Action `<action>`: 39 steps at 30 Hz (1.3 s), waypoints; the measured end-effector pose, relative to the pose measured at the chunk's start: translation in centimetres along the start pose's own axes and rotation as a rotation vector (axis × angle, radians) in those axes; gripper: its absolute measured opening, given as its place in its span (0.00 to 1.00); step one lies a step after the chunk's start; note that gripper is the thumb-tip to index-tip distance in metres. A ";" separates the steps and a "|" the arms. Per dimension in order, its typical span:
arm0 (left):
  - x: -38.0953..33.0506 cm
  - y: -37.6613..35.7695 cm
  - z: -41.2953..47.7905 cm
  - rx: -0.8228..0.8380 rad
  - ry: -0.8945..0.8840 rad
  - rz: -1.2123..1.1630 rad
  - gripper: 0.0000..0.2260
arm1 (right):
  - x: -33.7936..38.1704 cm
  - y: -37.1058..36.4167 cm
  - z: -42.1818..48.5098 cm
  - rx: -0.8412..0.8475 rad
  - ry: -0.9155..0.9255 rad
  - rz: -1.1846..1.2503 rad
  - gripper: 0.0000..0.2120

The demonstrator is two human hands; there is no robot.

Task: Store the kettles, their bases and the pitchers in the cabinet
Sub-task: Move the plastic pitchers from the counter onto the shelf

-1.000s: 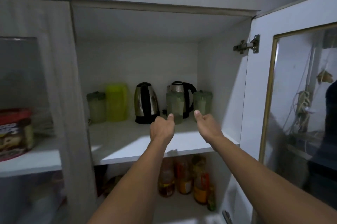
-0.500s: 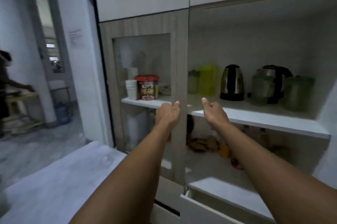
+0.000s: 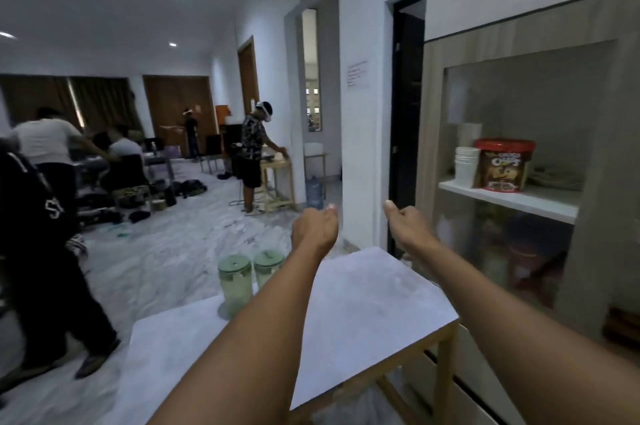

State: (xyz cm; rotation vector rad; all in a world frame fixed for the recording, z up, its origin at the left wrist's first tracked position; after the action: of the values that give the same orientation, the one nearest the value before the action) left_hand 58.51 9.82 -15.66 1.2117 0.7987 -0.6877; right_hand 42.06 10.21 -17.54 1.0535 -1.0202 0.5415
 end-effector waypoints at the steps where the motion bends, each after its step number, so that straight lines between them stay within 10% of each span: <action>1: 1.7 1.6 1.2 -0.017 0.021 0.016 0.24 | 1.0 -2.5 0.2 0.026 -0.002 0.020 0.28; 10: 15.6 9.0 11.4 -0.131 0.298 0.072 0.25 | 2.2 -21.3 3.1 0.250 -0.010 -0.020 0.19; 22: 27.2 -1.2 24.7 -0.136 0.641 0.042 0.26 | -7.0 -36.9 15.8 0.447 -0.157 -0.222 0.16; 28: 32.4 -5.7 28.9 -0.173 0.836 0.013 0.32 | -9.9 -42.1 18.9 0.544 -0.270 -0.266 0.31; 39: 31.4 -5.6 29.9 -0.083 0.581 -0.252 0.15 | -9.3 -42.6 18.8 0.453 -0.342 0.000 0.24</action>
State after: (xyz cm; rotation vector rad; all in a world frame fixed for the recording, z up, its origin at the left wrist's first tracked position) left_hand 76.25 -21.77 -40.13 1.2608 1.4679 -0.4965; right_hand 63.25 -24.20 -42.58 1.5866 -1.2260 0.6224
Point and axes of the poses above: each hand's wrist, its own z-axis towards the middle knuckle, its own y-axis out of the back of the hand, x = y × z, the point moved 1 cm from there along z, towards the middle knuckle, and after that the axes turned 2 degrees about -x, right-handed, at the moved point
